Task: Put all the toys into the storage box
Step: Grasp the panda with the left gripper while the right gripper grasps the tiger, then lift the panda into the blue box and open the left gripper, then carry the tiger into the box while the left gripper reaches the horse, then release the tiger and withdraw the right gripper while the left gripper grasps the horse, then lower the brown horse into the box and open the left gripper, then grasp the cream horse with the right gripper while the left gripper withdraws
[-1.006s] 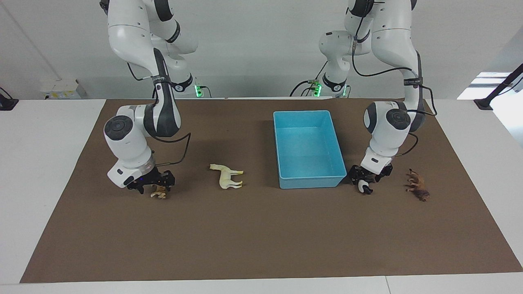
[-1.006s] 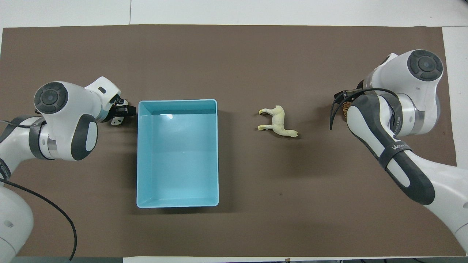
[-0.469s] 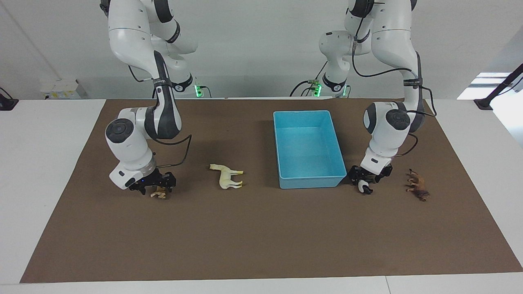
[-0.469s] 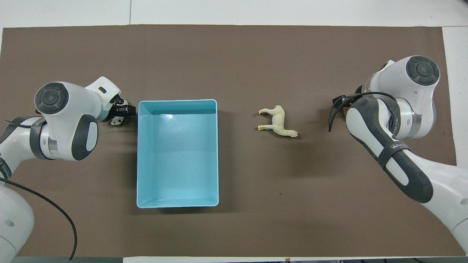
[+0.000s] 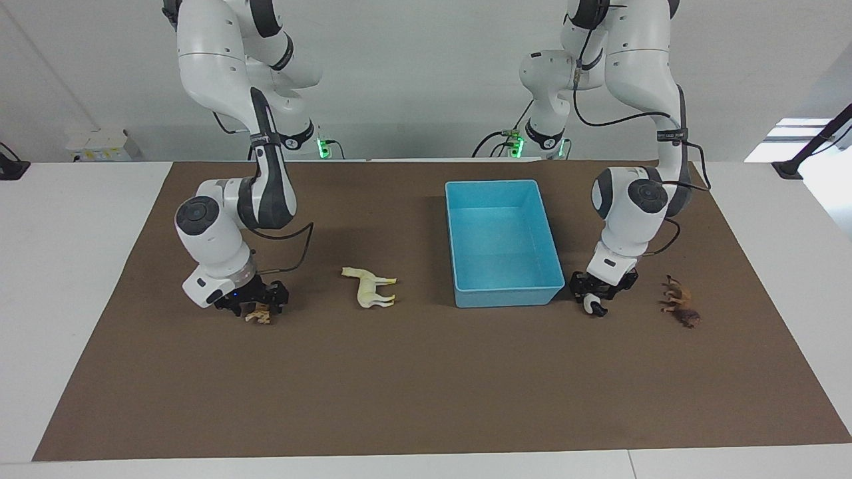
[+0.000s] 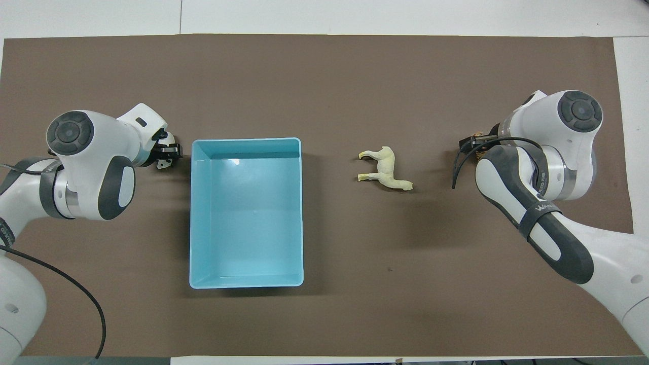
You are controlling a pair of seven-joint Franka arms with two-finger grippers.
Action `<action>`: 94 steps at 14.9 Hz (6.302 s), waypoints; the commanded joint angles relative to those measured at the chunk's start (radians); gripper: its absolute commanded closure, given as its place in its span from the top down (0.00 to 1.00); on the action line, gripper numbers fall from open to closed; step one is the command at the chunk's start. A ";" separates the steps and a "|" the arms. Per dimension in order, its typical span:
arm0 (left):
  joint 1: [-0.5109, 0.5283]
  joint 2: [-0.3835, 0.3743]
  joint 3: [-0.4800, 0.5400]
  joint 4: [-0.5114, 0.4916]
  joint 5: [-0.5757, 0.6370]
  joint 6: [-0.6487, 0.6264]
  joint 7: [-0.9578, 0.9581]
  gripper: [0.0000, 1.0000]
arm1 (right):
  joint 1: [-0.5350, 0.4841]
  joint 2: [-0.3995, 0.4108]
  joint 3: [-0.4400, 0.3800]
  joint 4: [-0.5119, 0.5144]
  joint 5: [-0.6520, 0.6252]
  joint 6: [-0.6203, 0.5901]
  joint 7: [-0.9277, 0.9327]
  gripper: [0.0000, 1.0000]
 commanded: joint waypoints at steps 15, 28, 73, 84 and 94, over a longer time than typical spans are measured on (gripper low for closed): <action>-0.298 -0.240 -0.031 0.075 -0.014 -0.527 -0.574 0.60 | 0.036 -0.061 0.008 0.115 0.020 -0.178 0.000 0.00; 0.151 -0.183 -0.020 0.067 -0.011 -0.222 -0.073 1.00 | 0.425 -0.188 0.016 0.343 0.033 -0.483 0.495 0.00; -0.280 -0.233 -0.029 -0.011 -0.152 -0.371 -0.873 0.00 | 0.484 -0.053 -0.102 -0.022 -0.005 -0.036 0.434 1.00; -0.170 -0.315 -0.020 0.085 -0.149 -0.555 -0.655 1.00 | 0.484 -0.047 -0.102 -0.018 -0.006 -0.031 0.433 0.00; -0.004 -0.318 -0.018 0.320 -0.073 -0.887 -0.016 1.00 | 0.686 -0.042 -0.085 0.528 0.081 -0.544 0.694 0.00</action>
